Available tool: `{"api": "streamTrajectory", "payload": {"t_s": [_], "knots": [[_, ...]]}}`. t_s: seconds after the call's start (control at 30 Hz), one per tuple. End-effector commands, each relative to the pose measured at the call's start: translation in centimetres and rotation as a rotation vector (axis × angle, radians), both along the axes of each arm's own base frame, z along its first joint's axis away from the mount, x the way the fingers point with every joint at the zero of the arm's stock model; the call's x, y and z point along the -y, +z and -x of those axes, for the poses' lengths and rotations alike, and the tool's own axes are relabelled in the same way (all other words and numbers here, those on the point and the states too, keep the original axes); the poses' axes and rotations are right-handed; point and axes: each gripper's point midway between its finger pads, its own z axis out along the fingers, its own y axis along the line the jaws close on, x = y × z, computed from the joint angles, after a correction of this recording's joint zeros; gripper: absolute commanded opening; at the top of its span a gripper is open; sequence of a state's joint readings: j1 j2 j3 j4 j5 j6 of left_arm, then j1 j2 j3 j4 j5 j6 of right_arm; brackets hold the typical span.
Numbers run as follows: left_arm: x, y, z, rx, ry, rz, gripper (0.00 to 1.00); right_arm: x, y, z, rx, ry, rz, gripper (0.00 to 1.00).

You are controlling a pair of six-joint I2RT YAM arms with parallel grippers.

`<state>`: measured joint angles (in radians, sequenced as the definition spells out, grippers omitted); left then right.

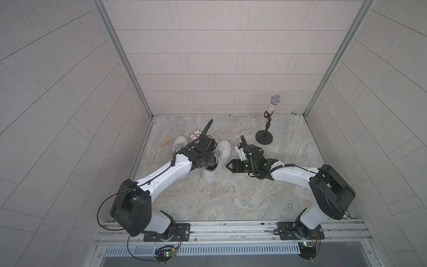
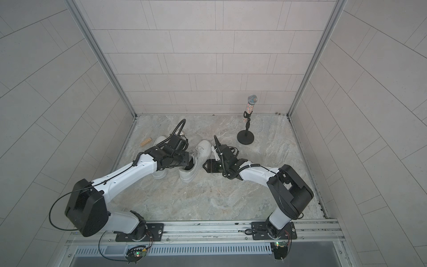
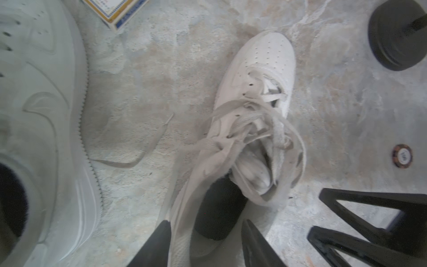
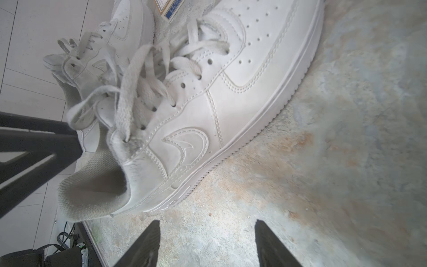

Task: Insert the insole into the shoe
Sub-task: Adjust the shoe at the center of the board.

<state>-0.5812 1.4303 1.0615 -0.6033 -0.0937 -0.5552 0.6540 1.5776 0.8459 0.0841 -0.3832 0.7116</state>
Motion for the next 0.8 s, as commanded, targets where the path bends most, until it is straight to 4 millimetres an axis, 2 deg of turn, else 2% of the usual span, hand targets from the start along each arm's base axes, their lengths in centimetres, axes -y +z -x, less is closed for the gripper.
{"api": "streamTrajectory", "payload": {"t_s": [0.0, 0.1, 0.23, 0.27, 0.4, 0.57, 0.77], "knots": [[-2.0, -1.0, 0.0, 0.005, -0.021, -0.148, 0.57, 0.9, 0.2, 0.4, 0.005, 0.000, 0.027, 0.66], [-1.3, -2.0, -1.1, -0.004, -0.029, -0.161, 0.58, 0.8, 0.5, 0.4, 0.005, 0.008, 0.024, 0.66], [-1.5, -2.6, -3.0, 0.014, 0.008, -0.216, 0.56, 0.9, 1.2, 0.6, 0.017, 0.011, 0.019, 0.66], [-1.7, -2.7, -3.4, 0.020, 0.017, -0.229, 0.52, 1.0, 1.3, 0.7, 0.020, 0.014, 0.024, 0.66], [-3.1, -2.3, -4.4, 0.061, 0.112, -0.203, 0.24, 1.5, 1.0, 0.9, 0.020, 0.020, 0.045, 0.65], [-5.8, -1.8, -3.8, 0.085, 0.254, -0.162, 0.10, 1.4, 1.1, 1.0, 0.021, 0.026, 0.043, 0.64], [-6.7, -1.5, -2.6, 0.126, 0.344, -0.091, 0.06, 1.8, 1.0, 1.4, 0.024, 0.035, 0.059, 0.64]]}}
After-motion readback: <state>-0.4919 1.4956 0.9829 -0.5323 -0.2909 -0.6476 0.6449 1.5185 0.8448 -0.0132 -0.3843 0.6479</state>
